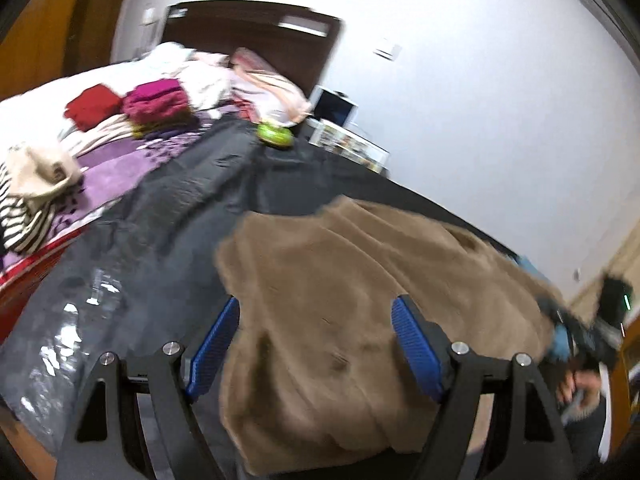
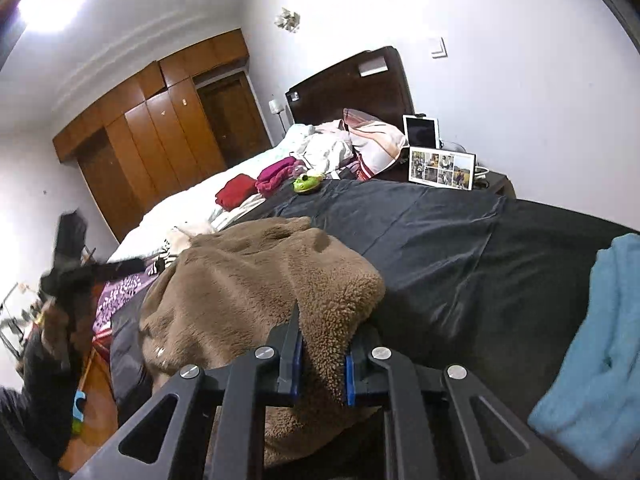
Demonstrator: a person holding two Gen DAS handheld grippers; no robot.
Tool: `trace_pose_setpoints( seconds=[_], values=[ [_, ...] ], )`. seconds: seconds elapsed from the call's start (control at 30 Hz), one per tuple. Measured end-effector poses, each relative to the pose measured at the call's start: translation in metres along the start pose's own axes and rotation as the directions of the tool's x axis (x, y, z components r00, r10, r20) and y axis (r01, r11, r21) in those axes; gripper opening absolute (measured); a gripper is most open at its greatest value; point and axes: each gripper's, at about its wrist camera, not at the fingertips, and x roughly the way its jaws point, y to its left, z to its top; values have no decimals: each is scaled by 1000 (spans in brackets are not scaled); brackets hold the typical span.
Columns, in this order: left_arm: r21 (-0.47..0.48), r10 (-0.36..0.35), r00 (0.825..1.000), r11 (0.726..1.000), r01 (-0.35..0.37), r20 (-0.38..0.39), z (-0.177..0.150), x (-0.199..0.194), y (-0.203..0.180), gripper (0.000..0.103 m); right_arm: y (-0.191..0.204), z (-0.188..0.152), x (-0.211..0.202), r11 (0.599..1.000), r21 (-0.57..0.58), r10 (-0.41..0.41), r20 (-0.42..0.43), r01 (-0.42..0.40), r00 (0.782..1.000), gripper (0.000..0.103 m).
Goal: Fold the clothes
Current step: 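Lift the sweatshirt high with both grippers to shake it open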
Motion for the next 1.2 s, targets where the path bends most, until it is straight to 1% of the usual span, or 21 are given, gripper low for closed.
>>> trace_pose_setpoints(
  seconds=[0.07,0.17,0.27,0.4,0.5,0.57,0.6,0.63,0.67,0.7,0.73,0.77,0.8,0.83,0.87,0.93,1.03,1.1,1.13,1.17,1.2],
  values=[
    [-29,16,1000,999,-16,-14,14,15,14,82,7,-6,-6,1000,-12,-9,1,9,1000,16],
    [-70,50,997,996,-54,-63,32,46,34,83,15,-13,-12,999,-24,-22,3,22,1000,16],
    [-96,75,989,992,-87,-126,44,81,49,83,16,-16,-15,999,-20,-29,0,29,1000,16],
    [-134,-3,974,991,-28,-226,44,125,54,83,13,-17,-12,999,-11,-31,-4,31,999,16],
    [-143,-49,966,990,12,-255,41,142,45,83,11,-17,-7,1000,-12,-25,-11,25,1000,16],
    [-180,-95,956,983,45,-276,41,151,42,83,10,-18,-3,1000,-12,-22,-17,22,1000,16],
    [-186,-107,952,981,54,-286,41,153,40,83,8,-19,-1,1000,-9,-19,-20,19,1000,16],
    [-188,-115,949,980,61,-295,41,156,38,81,6,-20,1,1000,-5,-15,-23,15,1000,16],
    [-190,-124,945,979,67,-304,41,158,36,77,4,-21,3,1000,2,-12,-27,12,1000,16],
    [-190,-127,941,979,69,-315,41,160,34,63,1,-21,6,1000,9,-9,-30,9,999,16],
    [-191,-129,939,979,70,-319,40,160,33,48,-1,-22,8,1000,16,-6,-34,7,999,16],
    [-194,-132,938,978,71,-321,40,160,31,41,-3,-23,11,1000,24,-5,-38,6,999,16],
    [-197,-134,937,978,73,-323,39,160,30,30,-5,-24,13,1000,29,-5,-40,7,999,16],
    [-200,-137,936,977,74,-324,38,159,29,26,-7,-24,14,999,32,-9,-38,10,999,16],
    [-202,-138,939,976,75,-315,37,156,29,23,-7,-24,14,999,32,-17,-35,18,999,16],
    [-211,-137,951,974,79,-277,37,143,28,19,-8,-24,14,999,31,-42,-26,43,999,16],
    [-208,-142,968,973,98,-207,38,116,23,17,1,-20,5,989,-12,-148,9,148,989,16],
    [-196,-160,977,972,131,-142,38,87,17,16,12,-16,-2,973,-49,-224,46,226,973,16],
    [-191,-175,978,970,151,-113,39,73,13,16,18,-15,-6,962,-67,-261,66,265,963,16],
    [-185,-191,978,967,173,-83,39,59,9,16,25,-13,-11,947,-87,-301,91,309,949,16],
    [-178,-209,976,964,196,-54,40,43,6,16,33,-10,-16,927,-113,-345,126,359,930,16]
  ],
)
